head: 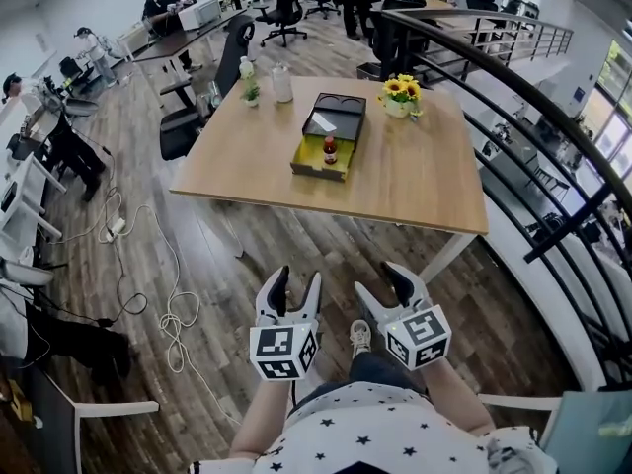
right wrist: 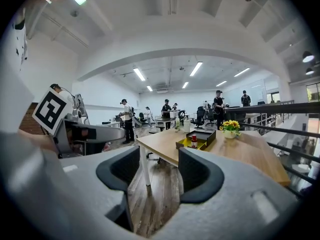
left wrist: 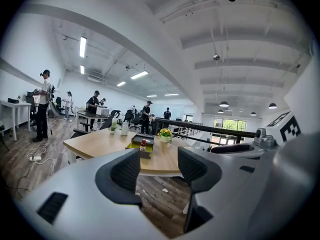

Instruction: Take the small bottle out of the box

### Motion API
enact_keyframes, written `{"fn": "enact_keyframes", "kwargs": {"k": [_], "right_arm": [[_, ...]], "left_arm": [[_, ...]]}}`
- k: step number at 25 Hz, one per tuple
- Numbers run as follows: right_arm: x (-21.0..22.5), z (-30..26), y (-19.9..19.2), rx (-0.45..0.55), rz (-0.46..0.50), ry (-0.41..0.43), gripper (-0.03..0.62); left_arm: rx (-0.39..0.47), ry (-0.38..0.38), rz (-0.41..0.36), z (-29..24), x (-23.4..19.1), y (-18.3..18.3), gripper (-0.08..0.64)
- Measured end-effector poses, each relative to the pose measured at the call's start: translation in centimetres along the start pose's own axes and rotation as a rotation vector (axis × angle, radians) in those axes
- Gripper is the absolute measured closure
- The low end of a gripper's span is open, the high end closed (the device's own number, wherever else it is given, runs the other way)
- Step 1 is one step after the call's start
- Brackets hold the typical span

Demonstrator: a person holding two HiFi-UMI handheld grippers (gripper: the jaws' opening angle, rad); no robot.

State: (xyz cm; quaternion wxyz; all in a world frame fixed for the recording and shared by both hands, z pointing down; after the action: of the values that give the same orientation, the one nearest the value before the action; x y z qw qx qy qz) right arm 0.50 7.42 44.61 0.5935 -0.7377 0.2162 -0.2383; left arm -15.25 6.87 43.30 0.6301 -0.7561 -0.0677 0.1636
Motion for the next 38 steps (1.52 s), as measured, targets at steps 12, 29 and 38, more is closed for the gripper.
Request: {"fn": "enact_keyframes", "kwargs": {"k": [12,29,38], "right_arm": [[8.8,-7.4,3.6,-0.007,0.019,0.041,0.367],[19.7,-15.9,6.2,0.003,0.023,0.075,0.367],[23.0,-17.7,6.1,-0.002,-0.006,0.076,0.367]], "left_arm": [[-0.002,0.034,0.007,-11.2,-1.0,3.2,0.345],[0.013,0.057,0.010,-25.0,-1.4,5.6,0.345],[-0.016,0.072,-0.014,-28.8,-1.2,5.2,0.345]]}}
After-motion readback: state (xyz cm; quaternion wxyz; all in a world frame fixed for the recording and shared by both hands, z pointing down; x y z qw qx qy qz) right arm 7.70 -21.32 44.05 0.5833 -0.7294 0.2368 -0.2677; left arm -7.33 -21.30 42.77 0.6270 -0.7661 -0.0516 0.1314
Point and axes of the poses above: the fingertips, and each gripper's own axes: z backward along the fingers, x to its right, y out of its top, the point moved 4 cm from there along z, backward along the fingers, and after that the axes turned 3 degrees about x, right-handed, at the moved point
